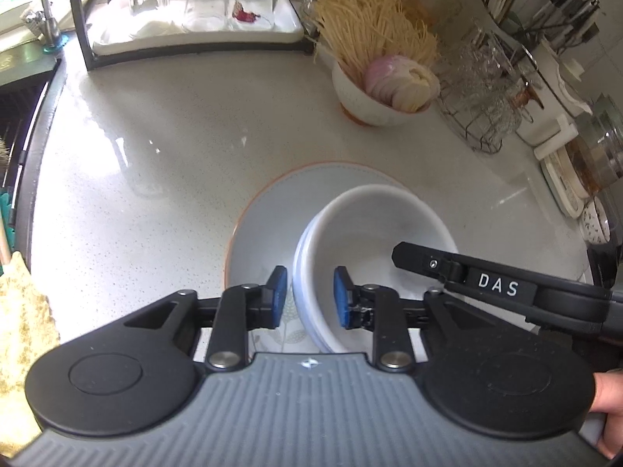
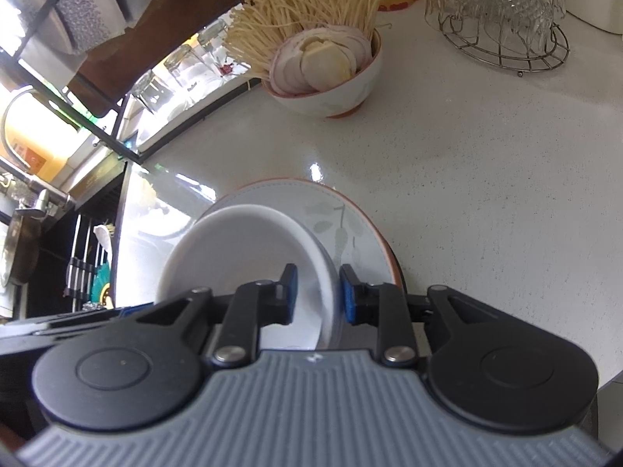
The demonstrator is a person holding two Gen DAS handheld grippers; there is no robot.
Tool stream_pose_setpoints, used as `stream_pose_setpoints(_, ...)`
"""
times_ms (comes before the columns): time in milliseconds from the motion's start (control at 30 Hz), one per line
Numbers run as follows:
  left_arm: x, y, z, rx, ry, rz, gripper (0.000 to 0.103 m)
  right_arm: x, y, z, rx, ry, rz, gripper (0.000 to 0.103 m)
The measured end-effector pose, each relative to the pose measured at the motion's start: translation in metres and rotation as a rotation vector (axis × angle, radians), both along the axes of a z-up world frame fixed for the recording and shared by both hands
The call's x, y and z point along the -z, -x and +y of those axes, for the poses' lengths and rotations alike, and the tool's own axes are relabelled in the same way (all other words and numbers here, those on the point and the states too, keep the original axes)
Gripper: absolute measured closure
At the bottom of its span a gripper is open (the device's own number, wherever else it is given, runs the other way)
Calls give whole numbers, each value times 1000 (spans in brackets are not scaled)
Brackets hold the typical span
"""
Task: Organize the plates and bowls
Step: 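Lower the nested bowls onto the plates and open both grippers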
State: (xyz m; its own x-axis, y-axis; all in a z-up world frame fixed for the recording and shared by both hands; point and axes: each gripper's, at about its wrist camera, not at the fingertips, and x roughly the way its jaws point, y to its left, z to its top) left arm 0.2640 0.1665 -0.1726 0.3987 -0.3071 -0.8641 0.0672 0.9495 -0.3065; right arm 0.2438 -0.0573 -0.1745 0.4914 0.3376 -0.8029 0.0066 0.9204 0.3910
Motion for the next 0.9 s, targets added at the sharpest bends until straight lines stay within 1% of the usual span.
stream_pose_setpoints(67,-8,3,-1,-6,-7,-26,65,-4,3,-2,-7,0,-20,66)
stream_pose_setpoints(267,-32,19,-5,-19,-22,-81,65,-21,16,-11,-20,-7,-78,66)
stream_pose_setpoints(400,-51,35,-13,-5,-36,-116,65,-41,30,-20,-27,-9,-133,65)
stream_pose_setpoints(500,-70,49,-20,6,-61,-154,65,-58,42,-28,-33,-3,-189,65)
stream_pose_setpoints(700,-116,81,-34,-3,-42,-244,65,-93,75,-44,-31,-4,-290,65)
stream_pose_setpoints(800,-137,100,-45,-1,-67,-299,65,-110,95,-53,-22,-16,-348,65)
stream_pose_setpoints(900,-155,123,-55,-10,-82,-329,65,-124,115,-63,-21,-28,-385,65)
